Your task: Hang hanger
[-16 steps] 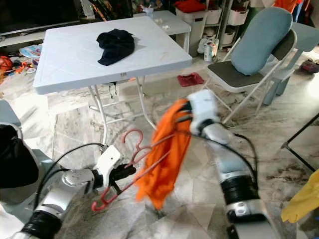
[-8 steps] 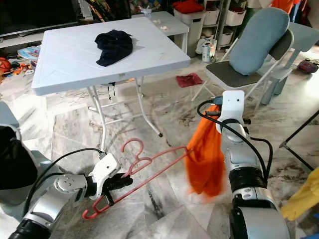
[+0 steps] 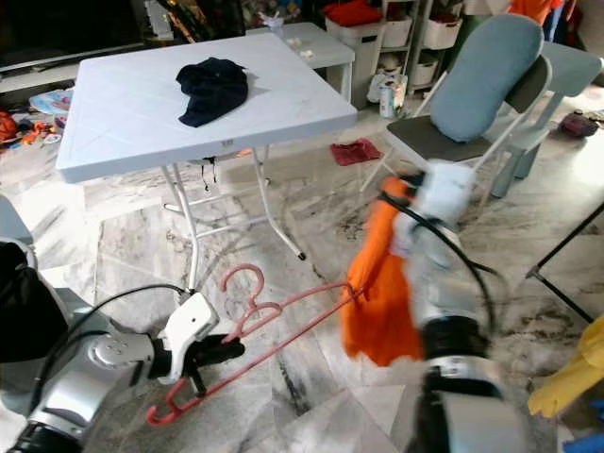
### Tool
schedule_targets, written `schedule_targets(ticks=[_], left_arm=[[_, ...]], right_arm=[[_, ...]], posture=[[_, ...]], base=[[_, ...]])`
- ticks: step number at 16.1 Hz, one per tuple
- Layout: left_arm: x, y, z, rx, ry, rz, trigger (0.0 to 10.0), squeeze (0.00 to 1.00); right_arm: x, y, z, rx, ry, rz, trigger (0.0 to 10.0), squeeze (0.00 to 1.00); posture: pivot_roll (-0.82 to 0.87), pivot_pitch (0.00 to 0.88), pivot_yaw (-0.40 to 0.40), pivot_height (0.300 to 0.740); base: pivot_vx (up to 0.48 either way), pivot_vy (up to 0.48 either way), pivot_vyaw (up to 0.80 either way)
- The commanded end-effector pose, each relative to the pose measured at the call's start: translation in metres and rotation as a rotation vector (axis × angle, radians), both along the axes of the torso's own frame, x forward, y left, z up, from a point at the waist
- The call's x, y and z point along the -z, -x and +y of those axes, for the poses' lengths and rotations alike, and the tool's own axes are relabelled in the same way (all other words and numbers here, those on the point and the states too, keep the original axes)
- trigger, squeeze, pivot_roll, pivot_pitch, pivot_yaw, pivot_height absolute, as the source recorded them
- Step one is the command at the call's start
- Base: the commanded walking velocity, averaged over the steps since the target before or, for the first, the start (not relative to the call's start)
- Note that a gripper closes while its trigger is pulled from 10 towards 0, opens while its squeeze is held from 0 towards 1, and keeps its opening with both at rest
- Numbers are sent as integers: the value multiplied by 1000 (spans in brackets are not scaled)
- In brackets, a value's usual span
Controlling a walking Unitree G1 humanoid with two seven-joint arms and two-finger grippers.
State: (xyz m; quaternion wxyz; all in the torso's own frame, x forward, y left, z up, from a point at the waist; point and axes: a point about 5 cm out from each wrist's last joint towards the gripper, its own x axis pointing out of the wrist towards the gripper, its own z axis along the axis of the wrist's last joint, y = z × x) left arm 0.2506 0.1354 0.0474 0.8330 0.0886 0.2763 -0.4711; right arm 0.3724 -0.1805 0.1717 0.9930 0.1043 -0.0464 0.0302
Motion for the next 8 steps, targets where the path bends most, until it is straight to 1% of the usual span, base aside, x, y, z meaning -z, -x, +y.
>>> schedule_targets(ticks=[1, 2, 3, 4, 5, 6, 7, 8], left_arm=[[1, -4, 3, -24, -15, 2, 0, 0], [2, -4, 2, -26, -13, 5, 0, 0], [3, -5, -4, -24, 0, 16, 0, 0], [4, -5, -6, -17, 2, 23, 0, 0], [4, -5, -9, -12, 7, 21, 0, 0], [4, -5, -10, -7, 10, 25, 0, 0], [4, -6, -10, -16, 6, 24, 0, 0], [4, -8, -9, -41, 0, 13, 0, 0]], right_arm=[[-20, 1, 12, -95, -35, -75, 0, 0], [-24, 2, 17, -131, -49, -88, 0, 0], [-34, 7, 34, -255, -83, -122, 0, 0], [-36, 9, 38, -289, -92, -135, 0, 0], [-36, 10, 43, -310, -70, -144, 0, 0], [-35, 10, 42, -305, -56, -141, 0, 0], [-34, 12, 43, -326, -75, -134, 0, 0], [-35, 16, 49, -391, -95, -135, 0, 0]], posture=[[-89, 0, 3, 740], [-89, 0, 3, 740], [-89, 0, 3, 740], [-89, 0, 3, 740], [-102, 0, 5, 740], [-102, 0, 4, 740], [-100, 0, 2, 740], [-99, 0, 2, 740]], base=[[0, 0, 0], [0, 0, 0], [0, 0, 0], [0, 0, 0], [0, 0, 0], [0, 0, 0], [0, 0, 0], [0, 0, 0]])
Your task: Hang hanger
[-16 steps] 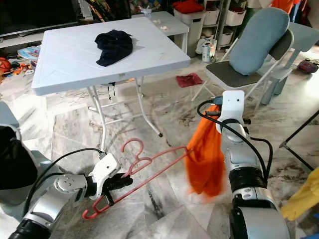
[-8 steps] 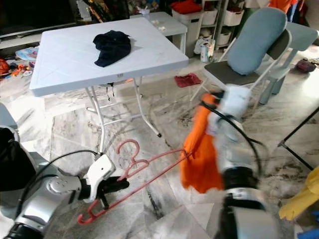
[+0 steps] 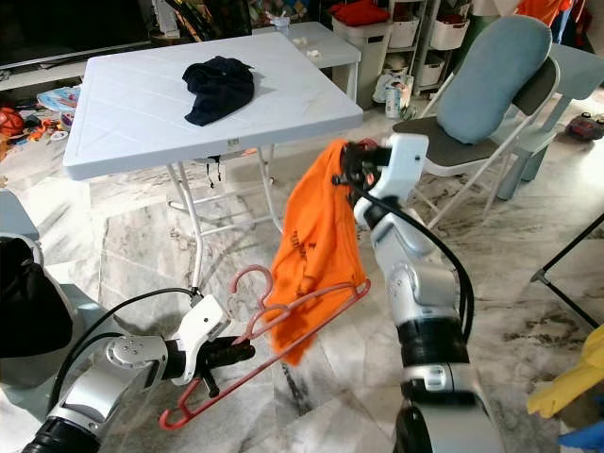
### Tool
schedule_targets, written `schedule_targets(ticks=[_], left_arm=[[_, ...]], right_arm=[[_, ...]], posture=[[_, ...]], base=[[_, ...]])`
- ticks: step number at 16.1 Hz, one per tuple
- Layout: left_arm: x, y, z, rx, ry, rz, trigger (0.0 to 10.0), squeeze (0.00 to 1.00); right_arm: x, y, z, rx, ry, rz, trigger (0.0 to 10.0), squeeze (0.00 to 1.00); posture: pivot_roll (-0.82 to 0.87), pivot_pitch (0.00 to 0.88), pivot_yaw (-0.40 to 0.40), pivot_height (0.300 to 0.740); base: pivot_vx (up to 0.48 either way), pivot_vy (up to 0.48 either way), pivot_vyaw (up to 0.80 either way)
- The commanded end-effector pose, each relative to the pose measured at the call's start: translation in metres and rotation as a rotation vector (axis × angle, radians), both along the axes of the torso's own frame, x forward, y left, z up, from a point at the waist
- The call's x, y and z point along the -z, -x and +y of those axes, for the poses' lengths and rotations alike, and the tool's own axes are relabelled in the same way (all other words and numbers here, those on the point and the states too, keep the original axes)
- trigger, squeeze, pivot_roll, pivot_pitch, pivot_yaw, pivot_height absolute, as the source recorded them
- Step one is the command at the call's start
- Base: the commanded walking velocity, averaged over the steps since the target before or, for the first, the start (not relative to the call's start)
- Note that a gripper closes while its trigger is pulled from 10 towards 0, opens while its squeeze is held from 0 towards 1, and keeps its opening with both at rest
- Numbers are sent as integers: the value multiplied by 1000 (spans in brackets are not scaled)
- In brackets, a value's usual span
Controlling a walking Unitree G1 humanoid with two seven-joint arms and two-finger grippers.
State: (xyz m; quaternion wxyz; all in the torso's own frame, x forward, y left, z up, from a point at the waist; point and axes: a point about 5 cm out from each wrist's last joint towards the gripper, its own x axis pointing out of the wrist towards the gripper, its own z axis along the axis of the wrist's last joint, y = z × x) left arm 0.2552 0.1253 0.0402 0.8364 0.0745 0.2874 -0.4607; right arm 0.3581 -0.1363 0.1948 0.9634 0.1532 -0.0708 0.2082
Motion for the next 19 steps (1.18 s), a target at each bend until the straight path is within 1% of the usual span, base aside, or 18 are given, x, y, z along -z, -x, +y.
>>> schedule_targets(ticks=[1, 2, 3, 4, 5, 7, 8, 9, 10, 11, 12, 13, 14, 15, 16, 18, 19], left_arm=[[-3, -9, 3, -46, -18, -42, 0, 0], [-5, -18, 5, -110, -34, -88, 0, 0], [-6, -24, 6, -161, -45, -121, 0, 0], [-9, -36, 10, -264, -72, -183, 0, 0], [-9, -39, 11, -306, -91, -211, 0, 0], [-8, -42, 12, -333, -95, -220, 0, 0], [-8, -43, 12, -352, -96, -237, 0, 0], [-8, -45, 10, -352, -83, -250, 0, 0], [-11, -44, 3, -323, -32, -244, 0, 0], [-10, -39, -3, -270, -14, -224, 0, 0], [-10, -29, -16, -156, 35, -189, 0, 0], [-9, -21, -23, -89, 65, -150, 0, 0], [-8, -14, -27, -23, 65, -121, 0, 0], [-9, -11, -30, 13, 89, -117, 0, 0], [-11, -8, -32, 35, 107, -99, 0, 0], [-14, -4, -33, 76, 116, -100, 0, 0], [-17, -6, -33, 64, 117, -110, 0, 0]], right_arm=[[-12, 11, 16, -163, -19, -37, 0, 0], [-12, 20, 25, -250, 22, -63, 0, 0], [-11, 24, 30, -298, 25, -60, 0, 0], [-11, 28, 34, -333, 7, -69, 0, 0], [-13, 31, 37, -371, -8, -73, 0, 0], [-16, 42, 44, -476, -9, -83, 0, 0], [-15, 45, 45, -481, 12, -85, 0, 0], [-11, 42, 44, -435, 43, -78, 0, 0], [-8, 33, 40, -327, 105, -82, 0, 0], [-9, 26, 35, -238, 97, -80, 0, 0], [-12, 15, 27, -106, 86, -62, 0, 0], [-14, 10, 22, -24, 111, -63, 0, 0], [-17, 5, 20, 25, 86, -65, 0, 0], [-18, 3, 23, 32, 94, -67, 0, 0], [-16, 2, 25, 53, 122, -68, 0, 0], [-8, -1, 25, 85, 186, -52, 0, 0], [-4, -4, 20, 137, 215, -30, 0, 0]], posture=[[-99, 0, 2, 740], [-99, 0, 2, 740], [-99, 0, 2, 740], [-99, 0, 2, 740], [-99, 0, 2, 740], [-105, 0, 2, 740], [-105, 0, 2, 740], [-105, 0, 1, 740], [-105, 0, 1, 740], [-101, 0, 0, 740], [-101, 0, 0, 740], [-101, 0, 0, 740], [-98, 0, 2, 740], [-97, 0, 0, 740], [-97, 0, 0, 740], [-92, 0, -4, 740], [-90, 0, -5, 740]], base=[[0, 0, 0], [0, 0, 0], [0, 0, 0], [0, 0, 0], [0, 0, 0], [0, 0, 0], [0, 0, 0], [0, 0, 0], [0, 0, 0], [0, 0, 0], [0, 0, 0], [0, 0, 0], [0, 0, 0], [0, 0, 0], [0, 0, 0], [0, 0, 0], [0, 0, 0]])
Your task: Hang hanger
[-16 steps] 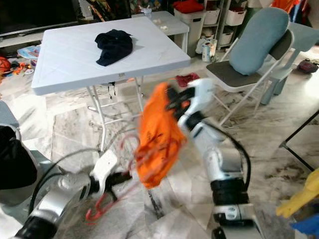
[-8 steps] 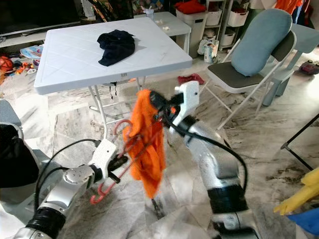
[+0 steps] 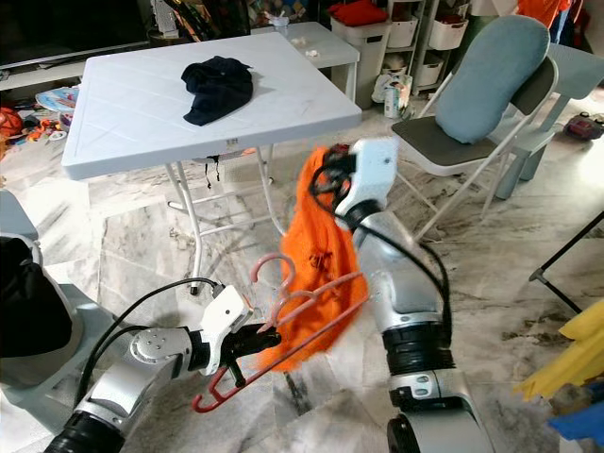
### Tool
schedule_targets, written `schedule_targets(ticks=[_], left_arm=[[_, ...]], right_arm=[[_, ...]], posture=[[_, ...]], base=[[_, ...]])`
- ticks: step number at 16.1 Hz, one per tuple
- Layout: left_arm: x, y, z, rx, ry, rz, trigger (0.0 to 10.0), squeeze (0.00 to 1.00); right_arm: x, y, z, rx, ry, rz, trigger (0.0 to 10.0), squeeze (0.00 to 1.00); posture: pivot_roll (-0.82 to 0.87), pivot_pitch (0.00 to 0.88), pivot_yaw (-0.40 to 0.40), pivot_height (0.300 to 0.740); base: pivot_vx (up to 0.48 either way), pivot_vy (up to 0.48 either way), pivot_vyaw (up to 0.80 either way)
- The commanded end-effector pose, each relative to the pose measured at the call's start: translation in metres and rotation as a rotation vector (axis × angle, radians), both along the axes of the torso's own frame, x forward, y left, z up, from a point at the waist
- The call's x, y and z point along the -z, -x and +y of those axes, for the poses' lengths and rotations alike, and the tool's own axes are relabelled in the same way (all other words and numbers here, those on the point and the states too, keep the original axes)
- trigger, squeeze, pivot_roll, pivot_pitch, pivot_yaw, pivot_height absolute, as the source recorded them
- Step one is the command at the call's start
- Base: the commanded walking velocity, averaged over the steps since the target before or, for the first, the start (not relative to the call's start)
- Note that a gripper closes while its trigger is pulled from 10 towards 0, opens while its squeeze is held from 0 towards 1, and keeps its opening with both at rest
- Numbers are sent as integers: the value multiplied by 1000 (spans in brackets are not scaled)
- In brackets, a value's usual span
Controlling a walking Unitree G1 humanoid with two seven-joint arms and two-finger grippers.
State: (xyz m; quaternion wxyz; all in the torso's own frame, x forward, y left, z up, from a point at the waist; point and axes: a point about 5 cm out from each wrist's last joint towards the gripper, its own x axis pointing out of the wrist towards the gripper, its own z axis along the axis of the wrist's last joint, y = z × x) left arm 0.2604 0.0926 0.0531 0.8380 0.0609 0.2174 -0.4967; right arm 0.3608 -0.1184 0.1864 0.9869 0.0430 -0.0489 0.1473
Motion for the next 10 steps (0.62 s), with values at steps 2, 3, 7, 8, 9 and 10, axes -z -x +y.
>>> schedule_targets(ticks=[2, 3, 7, 8, 9, 10], left_arm=[[-16, 0, 3, 11, 41, -54, 0, 0], [-18, 1, 4, 20, 47, -58, 0, 0], [-20, 16, 27, 5, 21, -60, 0, 0], [-17, 16, 36, -50, -9, -60, 0, 0], [-11, 14, 48, -150, -55, -68, 0, 0], [-8, 13, 55, -216, -85, -73, 0, 0]], right_arm=[[6, -12, -34, 241, 114, 53, 0, 0], [8, -13, -42, 277, 100, 64, 0, 0], [8, -14, -97, 493, 27, 88, 0, 0], [7, -13, -104, 514, 25, 78, 0, 0], [6, -12, -109, 517, 28, 71, 0, 0], [6, -12, -111, 519, 33, 67, 0, 0]], posture=[[-88, 0, -8, 740], [-88, 0, -8, 740], [-75, 0, -10, 740], [-70, 0, -10, 740], [-66, 0, -11, 740], [-66, 0, -11, 740]], base=[[0, 0, 0], [0, 0, 0], [0, 0, 0], [0, 0, 0], [0, 0, 0], [0, 0, 0]])
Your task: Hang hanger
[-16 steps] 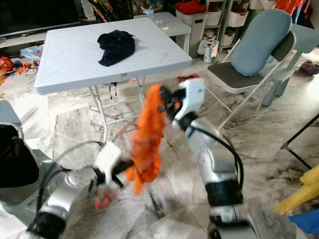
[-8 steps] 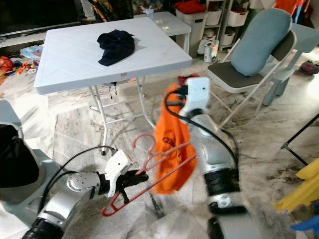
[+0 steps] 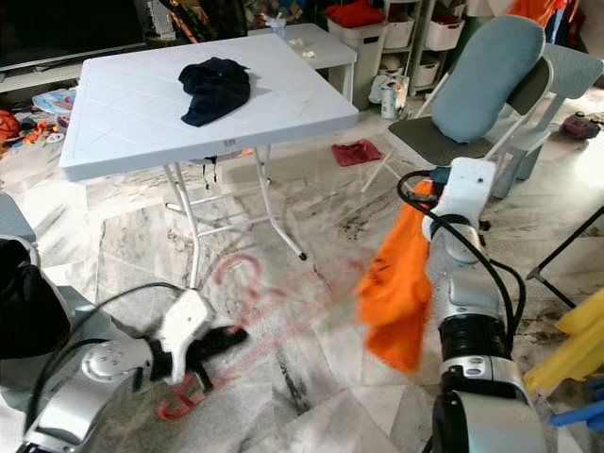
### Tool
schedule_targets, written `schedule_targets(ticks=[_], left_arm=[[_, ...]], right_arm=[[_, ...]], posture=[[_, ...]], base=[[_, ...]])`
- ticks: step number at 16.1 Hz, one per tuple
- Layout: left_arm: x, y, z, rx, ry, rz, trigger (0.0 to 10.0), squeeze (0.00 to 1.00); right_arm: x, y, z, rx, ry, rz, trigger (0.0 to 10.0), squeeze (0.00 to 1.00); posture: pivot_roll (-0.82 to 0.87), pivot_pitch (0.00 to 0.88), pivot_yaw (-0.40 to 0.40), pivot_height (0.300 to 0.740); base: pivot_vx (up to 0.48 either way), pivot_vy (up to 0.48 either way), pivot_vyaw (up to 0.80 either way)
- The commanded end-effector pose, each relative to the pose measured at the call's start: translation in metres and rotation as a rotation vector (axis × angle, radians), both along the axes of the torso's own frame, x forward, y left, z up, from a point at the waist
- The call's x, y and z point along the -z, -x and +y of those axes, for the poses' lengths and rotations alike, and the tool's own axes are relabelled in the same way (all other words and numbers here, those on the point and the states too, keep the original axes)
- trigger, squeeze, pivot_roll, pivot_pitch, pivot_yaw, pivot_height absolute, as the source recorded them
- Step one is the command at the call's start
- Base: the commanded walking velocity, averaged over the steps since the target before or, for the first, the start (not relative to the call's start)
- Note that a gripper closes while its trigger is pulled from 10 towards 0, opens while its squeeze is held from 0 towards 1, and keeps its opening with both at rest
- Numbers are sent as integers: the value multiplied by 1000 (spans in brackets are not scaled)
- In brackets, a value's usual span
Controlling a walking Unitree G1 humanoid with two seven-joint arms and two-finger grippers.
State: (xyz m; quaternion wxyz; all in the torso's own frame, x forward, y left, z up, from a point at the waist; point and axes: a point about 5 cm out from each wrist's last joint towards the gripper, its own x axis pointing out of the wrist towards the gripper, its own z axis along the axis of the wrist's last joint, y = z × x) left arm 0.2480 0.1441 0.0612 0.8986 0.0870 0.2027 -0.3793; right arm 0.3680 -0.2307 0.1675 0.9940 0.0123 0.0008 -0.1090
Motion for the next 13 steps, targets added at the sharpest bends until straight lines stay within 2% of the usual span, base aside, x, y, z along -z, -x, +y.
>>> schedule_targets(ticks=[1, 2, 3, 4, 5, 6, 7, 9, 10, 11, 12, 13], left_arm=[[2, -4, 21, -197, -61, -57, 0, 0], [-1, -7, 25, -279, -44, -100, 0, 0], [-13, -14, 32, -488, -36, -216, 3961, 0], [-15, -15, 33, -523, -41, -234, 9569, 0], [-18, -17, 33, -562, -65, -257, 10000, 0], [-18, -17, 33, -562, -65, -257, 10000, 0], [-30, -23, 33, -652, -53, -336, 10000, 0], [-36, -24, 33, -692, -43, -374, 10000, 0], [-46, -23, 33, -756, -7, -441, 10000, 0], [-46, -23, 33, -756, -7, -441, 10000, 0], [-52, -16, 34, -792, 46, -478, 10000, 0], [-53, -11, 36, -815, 67, -489, 10000, 0]], right_arm=[[-5, 1, -2, -31, 12, -24, 0, 0], [1, 4, -1, -62, 8, -7, 0, 0], [14, 15, 4, -140, -14, 26, 0, 0], [16, 17, 6, -157, -24, 27, 0, 0], [18, 19, 8, -179, -30, 22, 0, 0], [18, 19, 8, -179, -30, 22, 0, 0], [20, 27, 16, -249, -64, 2, 0, 0], [21, 31, 20, -281, -79, -10, 0, 0], [23, 42, 24, -338, -120, -21, 4824, 0], [23, 42, 24, -338, -120, -21, 4824, 0], [22, 58, 31, -394, -124, -38, 10000, 0], [21, 68, 39, -437, -95, -56, 10000, 0]], posture=[[-57, 0, -13, 740], [-54, 0, -15, 740], [-51, 0, -13, 740], [-52, 0, -11, 740], [-52, 0, -9, 740], [-52, 0, -9, 740], [-54, 0, -1, 740], [-53, 0, -1, 740], [-50, 0, 5, 740], [-50, 0, 5, 740], [-50, 0, 7, 740], [-53, 0, 9, 740]], base=[[0, 0, 0], [0, 0, 0], [0, 0, 0], [0, 0, 0], [0, 0, 0], [0, 0, 0], [0, 0, 0], [0, 0, 0], [0, 0, 0], [0, 0, 0], [0, 0, 0], [0, 0, 0]])
